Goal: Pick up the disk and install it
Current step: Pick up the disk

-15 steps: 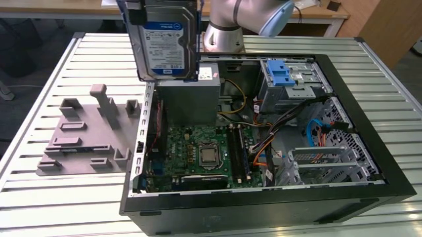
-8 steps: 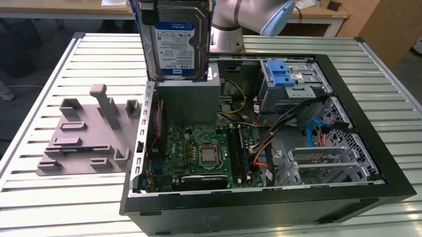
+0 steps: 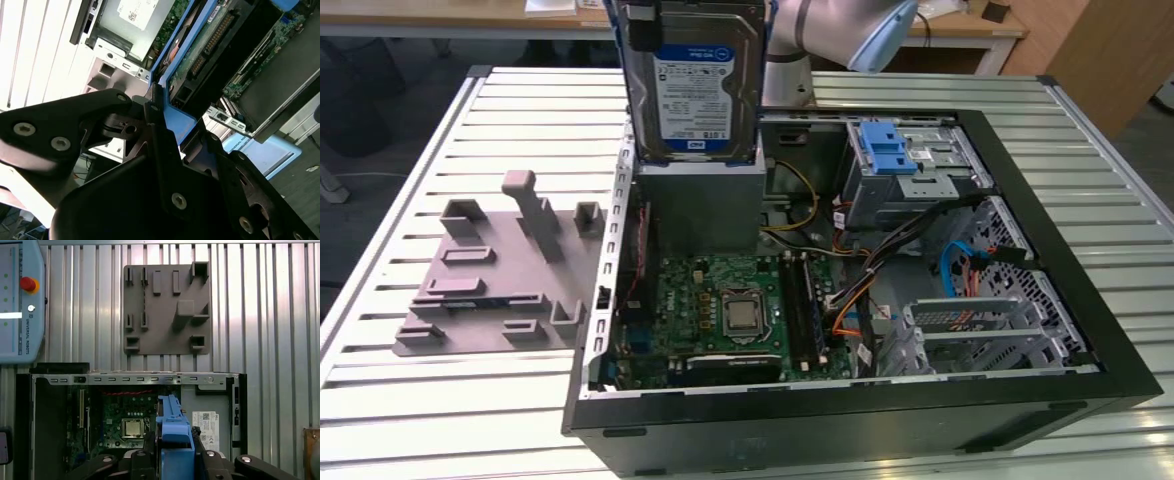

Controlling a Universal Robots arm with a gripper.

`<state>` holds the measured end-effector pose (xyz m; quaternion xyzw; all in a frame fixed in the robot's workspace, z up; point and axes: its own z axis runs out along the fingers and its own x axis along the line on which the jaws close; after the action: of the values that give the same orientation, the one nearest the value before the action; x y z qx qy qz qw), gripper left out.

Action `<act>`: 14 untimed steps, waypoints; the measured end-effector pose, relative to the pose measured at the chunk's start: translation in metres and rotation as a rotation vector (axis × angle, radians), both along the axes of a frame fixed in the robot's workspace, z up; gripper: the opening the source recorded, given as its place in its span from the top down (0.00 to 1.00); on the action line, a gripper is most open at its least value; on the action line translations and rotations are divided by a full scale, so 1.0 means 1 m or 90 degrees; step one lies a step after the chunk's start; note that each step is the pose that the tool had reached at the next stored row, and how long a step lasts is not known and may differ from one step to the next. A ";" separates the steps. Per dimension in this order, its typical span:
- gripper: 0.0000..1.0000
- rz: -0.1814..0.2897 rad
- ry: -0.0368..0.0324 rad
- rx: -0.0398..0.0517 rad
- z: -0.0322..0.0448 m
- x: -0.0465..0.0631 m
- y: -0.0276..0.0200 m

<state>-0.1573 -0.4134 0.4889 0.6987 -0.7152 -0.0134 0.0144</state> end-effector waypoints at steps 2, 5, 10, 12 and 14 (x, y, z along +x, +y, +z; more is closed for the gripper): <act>0.64 0.000 0.0000 0.0000 0.0000 0.004 0.0000; 0.64 0.000 0.0000 0.0000 0.0000 0.008 0.0000; 0.64 0.000 0.0000 0.0000 0.0000 0.017 0.0000; 0.64 0.000 0.0000 0.0000 0.0000 0.020 0.0000; 0.64 0.000 0.0000 0.0000 0.0000 0.022 0.0000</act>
<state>-0.1348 -0.4134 0.4889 0.6987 -0.7152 -0.0134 0.0144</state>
